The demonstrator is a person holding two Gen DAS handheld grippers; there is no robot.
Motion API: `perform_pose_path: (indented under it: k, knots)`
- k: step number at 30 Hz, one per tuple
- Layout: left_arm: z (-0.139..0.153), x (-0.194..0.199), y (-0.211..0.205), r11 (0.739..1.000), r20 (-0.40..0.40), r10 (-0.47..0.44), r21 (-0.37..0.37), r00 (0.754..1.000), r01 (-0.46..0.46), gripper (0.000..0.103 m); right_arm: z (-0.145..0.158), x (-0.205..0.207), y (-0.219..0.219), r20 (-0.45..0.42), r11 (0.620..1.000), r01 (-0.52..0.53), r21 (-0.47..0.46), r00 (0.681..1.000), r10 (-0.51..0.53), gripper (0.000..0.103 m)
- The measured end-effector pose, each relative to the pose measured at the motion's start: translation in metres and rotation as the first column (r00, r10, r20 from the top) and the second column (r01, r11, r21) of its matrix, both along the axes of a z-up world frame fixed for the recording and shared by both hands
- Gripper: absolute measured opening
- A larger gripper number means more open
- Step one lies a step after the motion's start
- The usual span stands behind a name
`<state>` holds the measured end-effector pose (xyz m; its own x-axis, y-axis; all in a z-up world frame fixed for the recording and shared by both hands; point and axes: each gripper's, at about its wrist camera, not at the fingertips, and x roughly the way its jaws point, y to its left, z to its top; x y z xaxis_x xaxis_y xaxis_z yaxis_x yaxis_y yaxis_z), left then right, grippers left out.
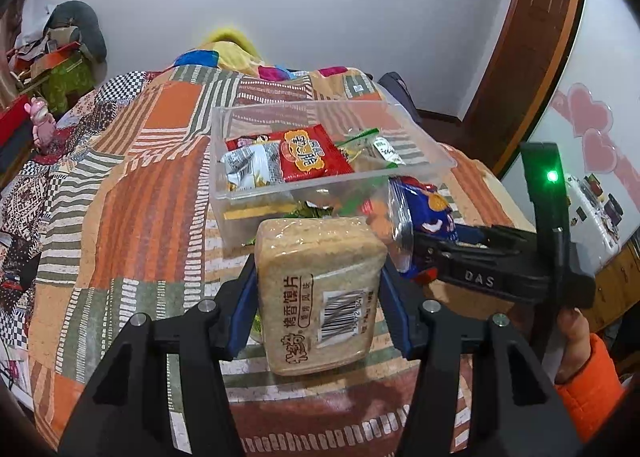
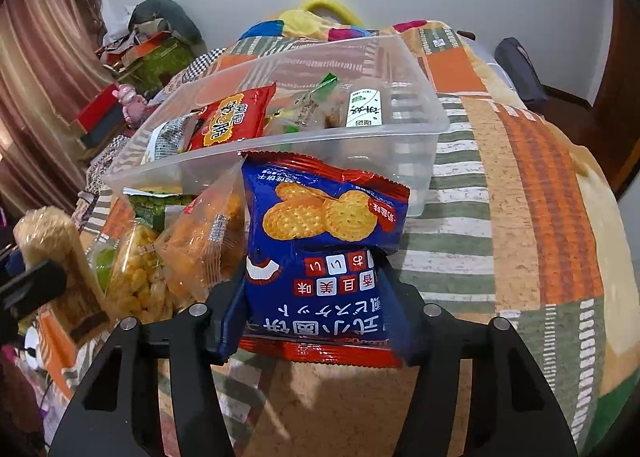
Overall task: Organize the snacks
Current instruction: 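Grasp the square cracker block with the left gripper while the right lifts the blue cookie bag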
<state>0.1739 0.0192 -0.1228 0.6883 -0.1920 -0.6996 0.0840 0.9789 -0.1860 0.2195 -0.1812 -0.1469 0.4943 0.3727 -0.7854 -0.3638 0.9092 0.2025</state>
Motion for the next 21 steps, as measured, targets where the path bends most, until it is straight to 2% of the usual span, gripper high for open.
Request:
perform_pose_path:
  k: [6,21]
  knots:
    - [0.013,0.000,0.002,1.000,0.029,0.011,-0.004,1.000,-0.011,0.055,0.016,-0.004,-0.009,0.033,1.000,0.007,0.011,0.999,-0.008,0.053]
    - [0.062,0.018,0.003,1.000,0.133,0.026,-0.004,0.991,-0.025,0.055,0.081,-0.007,-0.019,0.208,0.997,0.010,0.073,0.978,-0.025,0.053]
